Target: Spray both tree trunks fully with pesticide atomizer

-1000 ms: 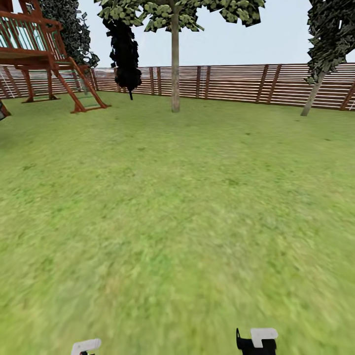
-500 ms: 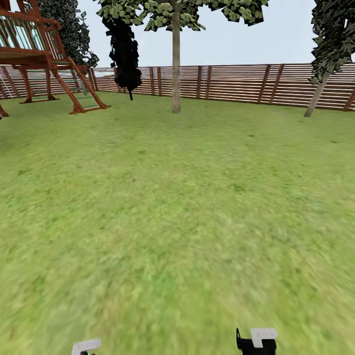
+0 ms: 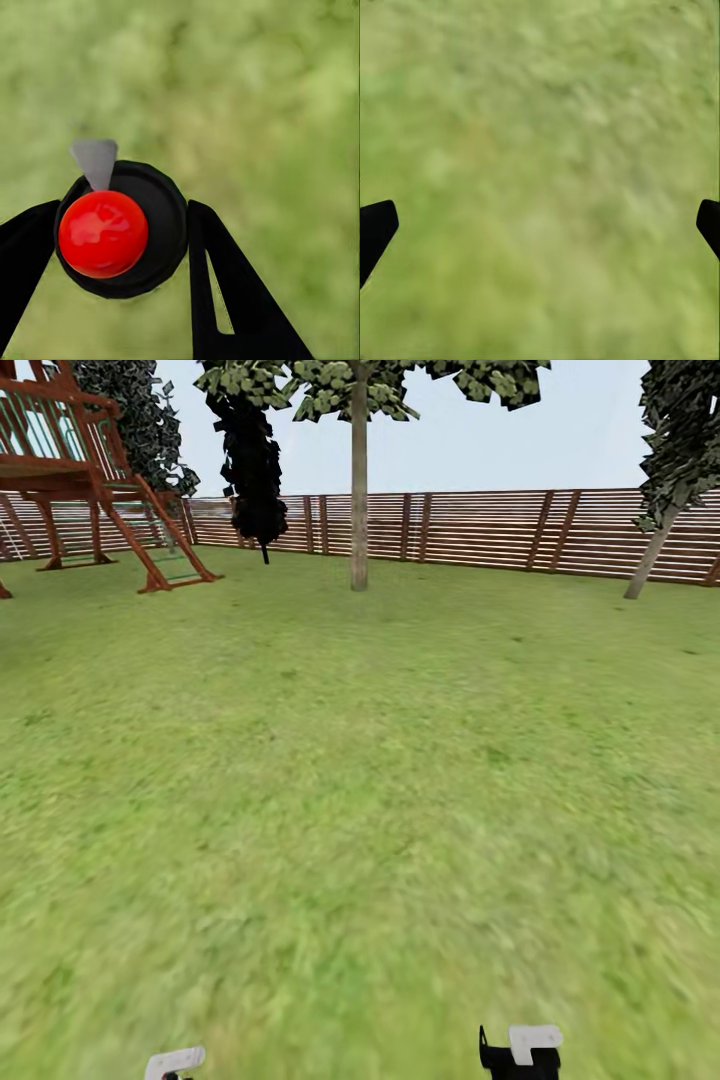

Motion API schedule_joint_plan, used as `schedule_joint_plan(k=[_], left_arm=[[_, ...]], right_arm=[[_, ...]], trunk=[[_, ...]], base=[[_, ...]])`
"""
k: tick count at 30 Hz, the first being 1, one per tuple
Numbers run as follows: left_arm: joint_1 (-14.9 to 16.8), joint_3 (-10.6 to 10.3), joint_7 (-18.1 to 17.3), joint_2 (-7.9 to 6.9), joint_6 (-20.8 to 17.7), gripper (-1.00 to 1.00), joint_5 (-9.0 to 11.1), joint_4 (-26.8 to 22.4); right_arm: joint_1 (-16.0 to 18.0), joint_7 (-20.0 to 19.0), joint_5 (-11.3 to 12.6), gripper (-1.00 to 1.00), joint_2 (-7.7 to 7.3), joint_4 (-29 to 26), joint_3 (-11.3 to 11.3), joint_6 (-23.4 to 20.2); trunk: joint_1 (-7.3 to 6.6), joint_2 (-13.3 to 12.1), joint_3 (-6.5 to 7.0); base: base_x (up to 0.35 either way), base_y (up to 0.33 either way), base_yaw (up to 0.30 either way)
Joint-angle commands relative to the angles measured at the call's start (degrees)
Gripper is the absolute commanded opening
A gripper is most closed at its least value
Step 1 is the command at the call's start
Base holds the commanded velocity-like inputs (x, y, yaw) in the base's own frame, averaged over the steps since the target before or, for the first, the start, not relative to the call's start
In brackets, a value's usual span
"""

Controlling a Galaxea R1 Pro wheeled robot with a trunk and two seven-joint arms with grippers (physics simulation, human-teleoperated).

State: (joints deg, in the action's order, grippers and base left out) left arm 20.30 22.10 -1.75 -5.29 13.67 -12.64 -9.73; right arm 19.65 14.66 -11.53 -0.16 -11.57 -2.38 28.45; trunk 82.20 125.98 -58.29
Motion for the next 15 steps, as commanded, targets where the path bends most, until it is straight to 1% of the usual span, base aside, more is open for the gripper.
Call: schedule_joint_plan(k=[1,15], left_arm=[[0.0,0.5,-0.2,-0.02,0.2,-1.00,-0.5,0.1],[0.0,0.5,-0.2,0.02,0.2,-1.00,-0.6,0.1]], right_arm=[[0.0,0.3,-0.6,1.00,0.02,0.1,-0.3,0.1],[0.0,0.3,-0.6,1.00,-0.02,0.1,-0.2,0.1]], trunk=[[0.03,0.0,-0.04],[0.03,0.0,-0.04]], base=[[0.338,0.090,0.000],[0.338,0.090,0.000]])
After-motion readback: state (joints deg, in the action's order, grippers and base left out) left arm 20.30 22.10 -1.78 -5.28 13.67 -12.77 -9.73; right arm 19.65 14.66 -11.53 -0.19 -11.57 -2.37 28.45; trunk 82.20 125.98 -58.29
